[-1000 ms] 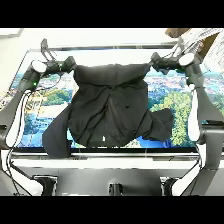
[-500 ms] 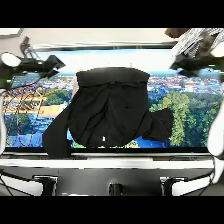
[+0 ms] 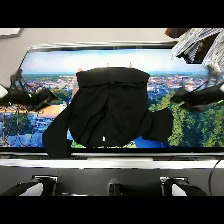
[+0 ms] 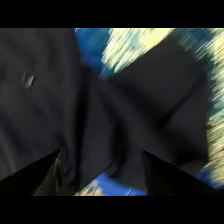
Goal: Fold the clothes and pants, and hang the long-sleeved shirts on hangers.
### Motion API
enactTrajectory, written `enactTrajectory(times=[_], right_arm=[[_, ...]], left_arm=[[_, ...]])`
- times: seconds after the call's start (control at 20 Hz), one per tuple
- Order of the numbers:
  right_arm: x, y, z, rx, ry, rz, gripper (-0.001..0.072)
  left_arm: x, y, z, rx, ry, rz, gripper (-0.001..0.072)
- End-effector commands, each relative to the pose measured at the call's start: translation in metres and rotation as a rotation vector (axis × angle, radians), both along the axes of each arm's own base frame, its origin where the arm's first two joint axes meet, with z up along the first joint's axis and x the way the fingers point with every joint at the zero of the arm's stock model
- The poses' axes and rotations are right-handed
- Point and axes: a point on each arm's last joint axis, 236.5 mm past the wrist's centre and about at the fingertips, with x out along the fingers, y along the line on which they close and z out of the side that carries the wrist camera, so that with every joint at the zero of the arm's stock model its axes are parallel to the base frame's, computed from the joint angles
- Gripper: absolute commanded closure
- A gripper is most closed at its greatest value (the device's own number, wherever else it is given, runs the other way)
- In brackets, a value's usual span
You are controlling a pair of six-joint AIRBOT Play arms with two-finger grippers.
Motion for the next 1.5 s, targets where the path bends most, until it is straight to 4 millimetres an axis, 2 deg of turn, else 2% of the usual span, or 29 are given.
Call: enactTrajectory(times=[0.0,0.15,0.25,0.4,0.6,0.85,0.9,1.0,1.05,1.25,1.45], right_arm=[[-0.032,0.076,-0.035,0.009,0.037,0.065,0.0147],[-0.048,0.120,-0.055,-0.074,0.033,0.110,0.0148],[-0.058,0.136,-0.066,-0.135,0.053,0.103,0.0148],[-0.071,0.160,-0.084,-0.169,0.084,0.130,0.0148],[-0.076,0.167,-0.121,-0.214,0.169,0.136,0.0148],[-0.075,0.173,-0.148,-0.224,0.220,0.134,0.0169],[-0.076,0.172,-0.152,-0.230,0.233,0.134,0.0296],[-0.076,0.170,-0.154,-0.240,0.236,0.136,0.0637],[-0.076,0.168,-0.153,-0.248,0.237,0.134,0.0684],[-0.084,0.161,-0.150,-0.270,0.263,0.137,0.0684],[-0.086,0.159,-0.149,-0.274,0.271,0.137,0.0684]], left_arm=[[-0.043,-0.022,-0.032,-0.010,0.068,-0.020,0.0098],[-0.051,-0.050,-0.036,-0.006,0.069,-0.101,0.0098],[-0.051,-0.063,-0.035,-0.005,0.049,-0.130,0.0098],[-0.055,-0.069,-0.035,-0.007,0.061,-0.145,0.0098],[-0.066,-0.070,-0.038,-0.008,0.104,-0.165,0.0098],[-0.075,-0.071,-0.040,-0.016,0.152,-0.164,0.0097],[-0.076,-0.073,-0.040,-0.017,0.152,-0.167,0.0098],[-0.080,-0.082,-0.043,-0.014,0.161,-0.197,0.0098],[-0.084,-0.090,-0.045,-0.011,0.169,-0.225,0.0097],[-0.112,-0.129,-0.067,0.031,0.247,-0.358,0.0097],[-0.133,-0.135,-0.101,0.202,0.328,-0.389,0.0097]])
